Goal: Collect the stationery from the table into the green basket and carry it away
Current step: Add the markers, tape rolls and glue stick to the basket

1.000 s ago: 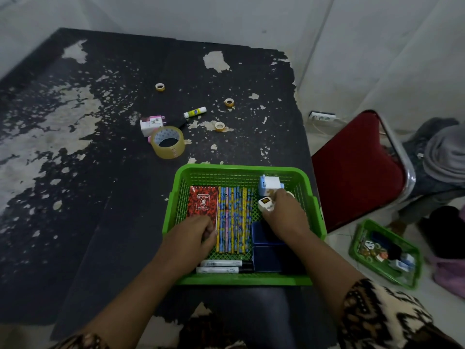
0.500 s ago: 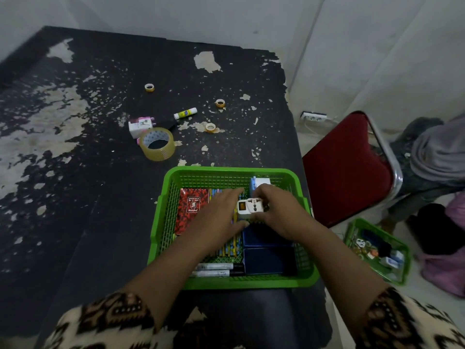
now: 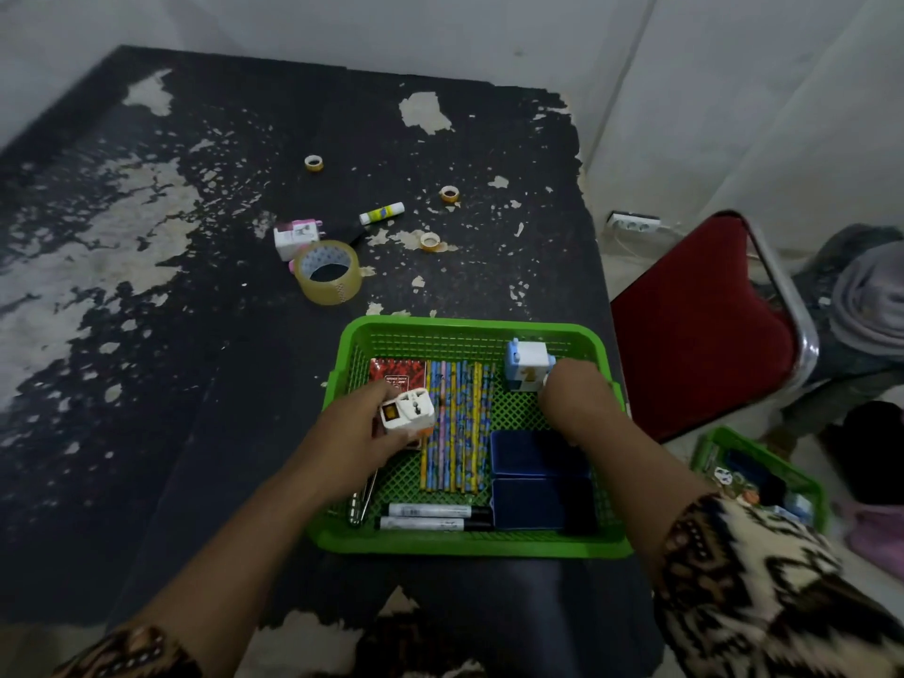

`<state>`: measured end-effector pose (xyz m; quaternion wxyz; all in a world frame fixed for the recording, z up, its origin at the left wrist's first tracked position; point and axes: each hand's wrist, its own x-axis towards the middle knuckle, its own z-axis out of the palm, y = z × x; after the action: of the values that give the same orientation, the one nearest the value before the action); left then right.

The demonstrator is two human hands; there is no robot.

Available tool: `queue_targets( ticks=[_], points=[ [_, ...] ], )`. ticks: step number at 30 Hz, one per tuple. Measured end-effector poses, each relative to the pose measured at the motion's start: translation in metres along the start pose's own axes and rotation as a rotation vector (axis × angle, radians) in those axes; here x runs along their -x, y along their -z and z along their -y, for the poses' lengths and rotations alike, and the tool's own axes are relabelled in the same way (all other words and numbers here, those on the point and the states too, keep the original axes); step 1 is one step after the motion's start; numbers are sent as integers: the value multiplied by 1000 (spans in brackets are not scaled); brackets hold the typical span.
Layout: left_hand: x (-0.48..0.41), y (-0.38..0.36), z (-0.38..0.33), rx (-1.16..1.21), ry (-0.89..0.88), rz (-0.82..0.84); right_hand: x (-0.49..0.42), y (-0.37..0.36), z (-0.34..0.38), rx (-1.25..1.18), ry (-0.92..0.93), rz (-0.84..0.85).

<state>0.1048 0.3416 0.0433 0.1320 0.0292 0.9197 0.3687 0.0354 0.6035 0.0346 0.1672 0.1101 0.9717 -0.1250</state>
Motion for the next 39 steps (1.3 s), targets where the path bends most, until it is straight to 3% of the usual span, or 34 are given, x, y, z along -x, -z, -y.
queue_targets(
  ticks=[11, 18, 24, 28, 34, 39],
  points=[
    [10, -5, -13, -603, -73, 194, 4, 12, -4, -56, -27, -61],
    [4, -18, 0, -527, -64, 134, 22, 37, -1, -50, -39, -108],
    [1, -10, 2, -259, 41, 186, 51, 59, 5, -75, 26, -149],
    [3, -17, 0, -436, 35, 200, 63, 63, 14, -94, 72, -135],
    [-1, -17, 2, -608, -8, 176, 73, 49, 30, -110, 180, 32],
    [1, -6, -3, -455, 21, 194, 84, 41, 37, -180, 233, 221]
  ],
)
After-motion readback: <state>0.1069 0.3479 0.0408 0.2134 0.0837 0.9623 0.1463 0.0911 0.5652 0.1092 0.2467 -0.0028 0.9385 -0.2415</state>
